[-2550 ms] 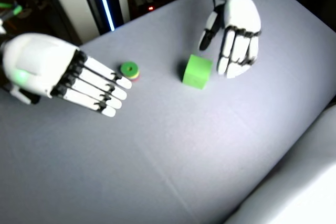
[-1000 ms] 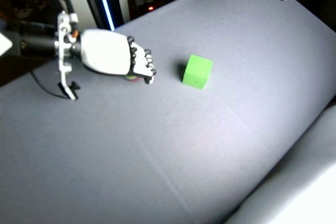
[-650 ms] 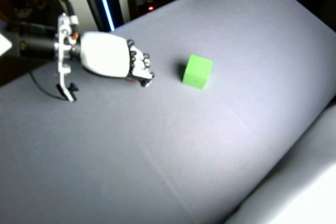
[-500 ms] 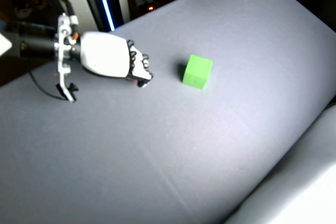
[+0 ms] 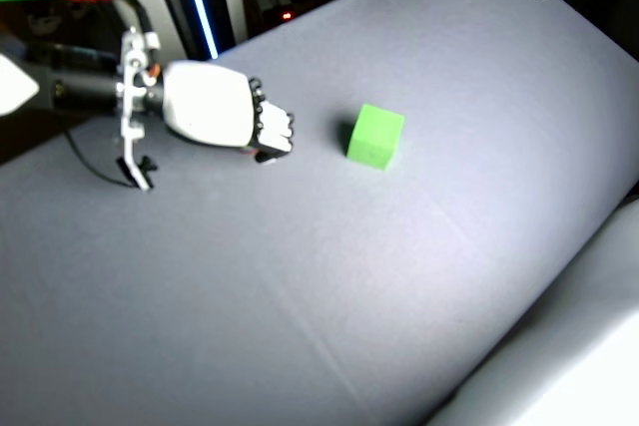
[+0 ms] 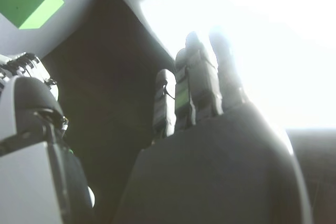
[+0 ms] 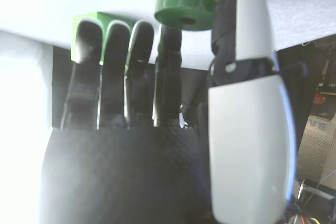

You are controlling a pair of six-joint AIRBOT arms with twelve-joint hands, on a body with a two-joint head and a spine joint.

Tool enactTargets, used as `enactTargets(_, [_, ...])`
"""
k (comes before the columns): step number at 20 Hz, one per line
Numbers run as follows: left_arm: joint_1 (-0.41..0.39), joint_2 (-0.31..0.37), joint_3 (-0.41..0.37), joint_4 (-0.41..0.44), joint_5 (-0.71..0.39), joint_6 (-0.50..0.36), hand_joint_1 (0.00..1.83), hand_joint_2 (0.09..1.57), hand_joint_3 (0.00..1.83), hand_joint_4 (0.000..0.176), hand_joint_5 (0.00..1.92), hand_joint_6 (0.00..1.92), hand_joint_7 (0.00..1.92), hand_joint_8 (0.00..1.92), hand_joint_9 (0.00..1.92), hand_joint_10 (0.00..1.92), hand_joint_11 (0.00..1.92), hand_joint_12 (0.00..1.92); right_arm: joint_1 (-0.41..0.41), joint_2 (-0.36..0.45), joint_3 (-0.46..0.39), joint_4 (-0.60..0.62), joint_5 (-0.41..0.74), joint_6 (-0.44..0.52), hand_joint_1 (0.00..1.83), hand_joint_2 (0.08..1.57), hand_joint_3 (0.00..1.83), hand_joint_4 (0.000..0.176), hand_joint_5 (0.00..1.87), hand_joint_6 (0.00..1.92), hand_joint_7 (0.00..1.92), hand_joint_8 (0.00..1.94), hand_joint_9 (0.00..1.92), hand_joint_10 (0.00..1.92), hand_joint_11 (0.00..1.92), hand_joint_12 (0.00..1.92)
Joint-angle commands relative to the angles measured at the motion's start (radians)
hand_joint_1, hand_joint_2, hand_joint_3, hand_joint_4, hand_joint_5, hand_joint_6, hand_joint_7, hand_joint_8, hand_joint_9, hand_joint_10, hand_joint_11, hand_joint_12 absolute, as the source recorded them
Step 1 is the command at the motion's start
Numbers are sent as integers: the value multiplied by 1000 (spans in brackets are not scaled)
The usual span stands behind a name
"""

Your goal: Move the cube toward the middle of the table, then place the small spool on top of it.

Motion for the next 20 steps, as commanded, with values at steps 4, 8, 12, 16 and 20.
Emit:
enactTargets(4, [-2, 6, -1, -11, -124, 2, 850, 971, 1, 115, 135, 9, 202, 3, 251, 2, 0, 519, 2, 2, 2, 36, 80, 2, 1182, 1086, 0, 0, 1022, 859, 708, 1292, 688, 1610, 695, 1814])
enactTargets(8, [-2, 5, -1, -12, -125, 2, 849, 961, 0, 107, 150, 4, 218, 3, 273, 5, 0, 565, 2, 3, 6, 40, 80, 1, 1212, 1161, 1, 0, 958, 959, 832, 1337, 764, 1343, 688, 1550])
enactTargets(12, [-2, 3, -1, -14, -125, 2, 865, 963, 0, 90, 161, 2, 228, 3, 294, 5, 0, 630, 11, 7, 11, 136, 113, -73, 1220, 1133, 0, 0, 917, 1010, 972, 1121, 908, 1247, 830, 1469])
enactTargets(16, [-2, -1, 2, -14, -125, 2, 893, 950, 0, 77, 171, 3, 246, 5, 320, 9, 0, 658, 61, 1, 33, 261, 185, -159, 1245, 1095, 0, 0, 992, 852, 1055, 1020, 983, 1103, 862, 1395])
enactTargets(20, [-2, -6, 8, -15, -120, 1, 950, 938, 0, 91, 187, 2, 259, 1, 331, 3, 0, 779, 142, -41, 84, 272, 187, -160, 1232, 1101, 0, 0, 983, 909, 1048, 1007, 871, 1089, 653, 1468])
